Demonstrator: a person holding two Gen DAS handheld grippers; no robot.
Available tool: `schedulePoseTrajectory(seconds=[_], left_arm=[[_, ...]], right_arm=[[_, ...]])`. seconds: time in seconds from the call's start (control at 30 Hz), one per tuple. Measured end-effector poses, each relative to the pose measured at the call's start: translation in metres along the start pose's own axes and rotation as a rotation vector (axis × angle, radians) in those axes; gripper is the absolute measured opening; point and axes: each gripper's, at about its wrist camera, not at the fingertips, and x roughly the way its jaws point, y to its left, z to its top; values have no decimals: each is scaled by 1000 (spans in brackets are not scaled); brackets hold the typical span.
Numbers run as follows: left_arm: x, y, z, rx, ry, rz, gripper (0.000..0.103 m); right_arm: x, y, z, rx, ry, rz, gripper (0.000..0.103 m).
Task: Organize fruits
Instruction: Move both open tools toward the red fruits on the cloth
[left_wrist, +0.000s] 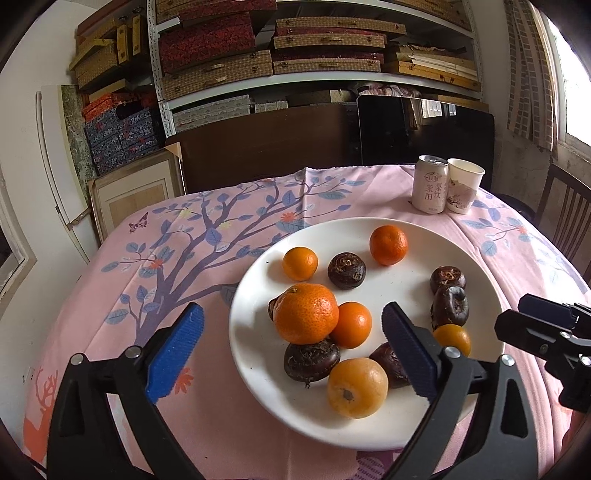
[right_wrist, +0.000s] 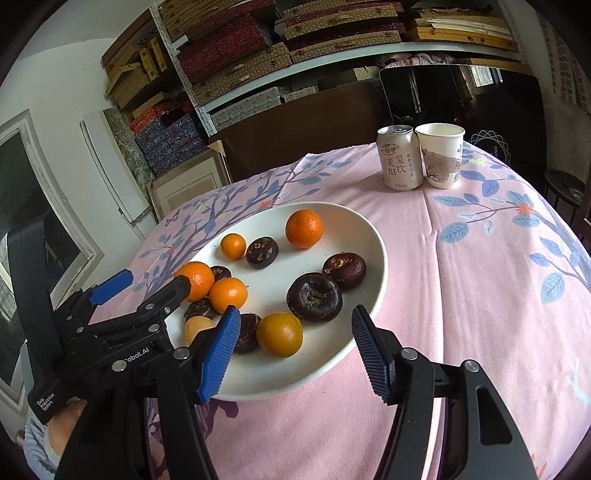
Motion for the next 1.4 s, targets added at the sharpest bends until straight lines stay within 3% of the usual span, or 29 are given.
schedulePoseTrajectory(seconds=[0.27,0.57,1.03,1.4], left_arm=[[-13,7,-11,-9,-5,16,98],[-36,22,-39,-51,3,32,98],[-77,55,-76,-175,-10,52,98],[-91,47,-94,-128,-5,67,98]], right_arm=[[-14,2,-11,0,-6,26,65],[-41,-1,-45,15,-2,41,69],[-66,0,-85,-1,14,63,69],[-70,-1,-95,11,28,71,73]])
